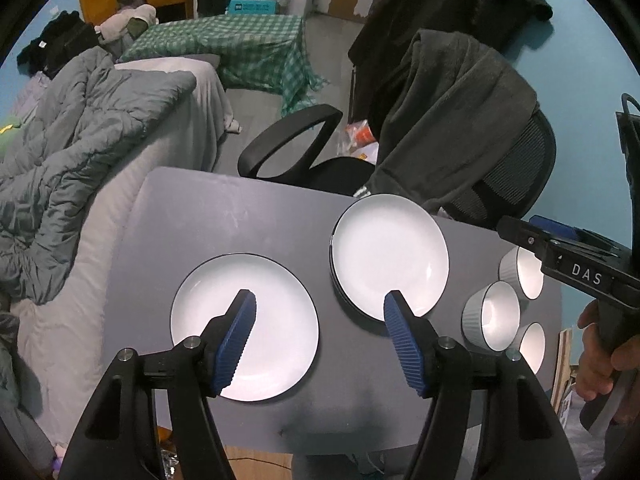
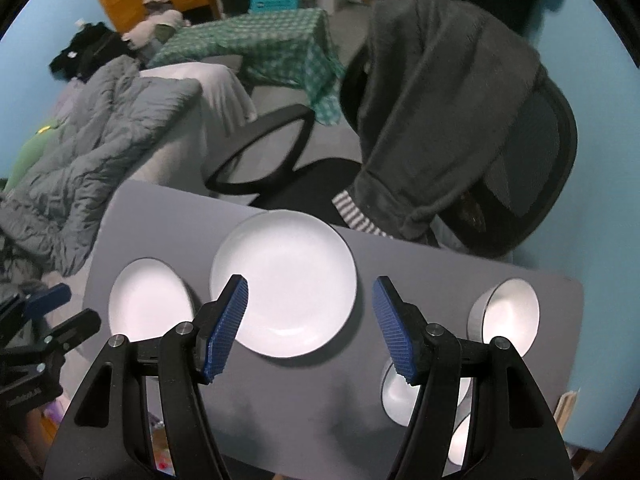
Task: Organize plates and bowls
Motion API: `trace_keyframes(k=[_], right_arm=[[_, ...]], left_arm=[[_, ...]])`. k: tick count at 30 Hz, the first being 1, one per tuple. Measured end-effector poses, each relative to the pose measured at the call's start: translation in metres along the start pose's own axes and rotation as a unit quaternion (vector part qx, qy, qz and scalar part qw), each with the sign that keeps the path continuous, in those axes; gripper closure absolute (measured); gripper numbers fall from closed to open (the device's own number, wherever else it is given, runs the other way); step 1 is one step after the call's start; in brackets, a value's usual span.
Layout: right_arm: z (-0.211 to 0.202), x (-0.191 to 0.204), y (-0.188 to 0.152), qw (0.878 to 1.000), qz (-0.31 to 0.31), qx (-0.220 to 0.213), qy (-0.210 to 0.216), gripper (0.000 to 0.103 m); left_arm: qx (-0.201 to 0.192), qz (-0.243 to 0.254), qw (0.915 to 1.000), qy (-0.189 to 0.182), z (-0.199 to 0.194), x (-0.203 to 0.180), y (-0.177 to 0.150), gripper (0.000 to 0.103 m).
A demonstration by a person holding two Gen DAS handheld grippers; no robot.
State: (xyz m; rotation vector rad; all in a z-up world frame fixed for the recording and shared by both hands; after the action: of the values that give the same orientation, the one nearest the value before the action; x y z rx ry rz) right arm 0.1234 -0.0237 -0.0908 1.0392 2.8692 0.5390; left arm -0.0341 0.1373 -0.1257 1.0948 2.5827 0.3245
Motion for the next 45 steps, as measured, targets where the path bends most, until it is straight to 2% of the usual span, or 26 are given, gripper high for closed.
trace_keyframes(k=[10, 19, 31, 38, 45], right_arm=[[-0.024, 0.029, 0.001, 0.997, -0.069, -0.022, 0.004, 0.038], [-0.039, 0.053, 0.003, 0.994, -0.105, -0.024, 0.025, 0.038], [-0.043, 0.087, 0.004, 0.988, -0.139, -0.016, 0.059, 0.038], [-0.042, 0.105, 0.005, 0.985, -0.158, -0.01, 0.071, 0.038], [-0.026, 0.116, 0.009, 0.983, -0.166, 0.01, 0.082, 0.038]], left_arm=[[-0.012, -0.053, 0.9985, -0.002, -0.024, 0.028, -0.019, 0.031], [-0.012, -0.088, 0.996, -0.001, -0.039, 0.052, -0.032, 0.031], [-0.032, -0.122, 0.9919, 0.011, -0.065, 0.081, -0.04, 0.031], [-0.031, -0.141, 0.9894, 0.016, -0.065, 0.099, -0.045, 0.031], [-0.012, -0.167, 0.9857, 0.015, -0.049, 0.123, -0.052, 0.031]])
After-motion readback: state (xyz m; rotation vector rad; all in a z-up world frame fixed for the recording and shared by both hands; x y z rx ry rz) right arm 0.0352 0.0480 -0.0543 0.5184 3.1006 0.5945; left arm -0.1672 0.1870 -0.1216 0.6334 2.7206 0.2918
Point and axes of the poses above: each gripper's, at about its wrist camera, not at the fingertips, and z roughly the way its jaws point, x to its left, y to its top, the point moved 3 cm from there along z, roughly the way its jaws point, and after that the axes turned 2 degrees about -z, right-handed, at the moved point
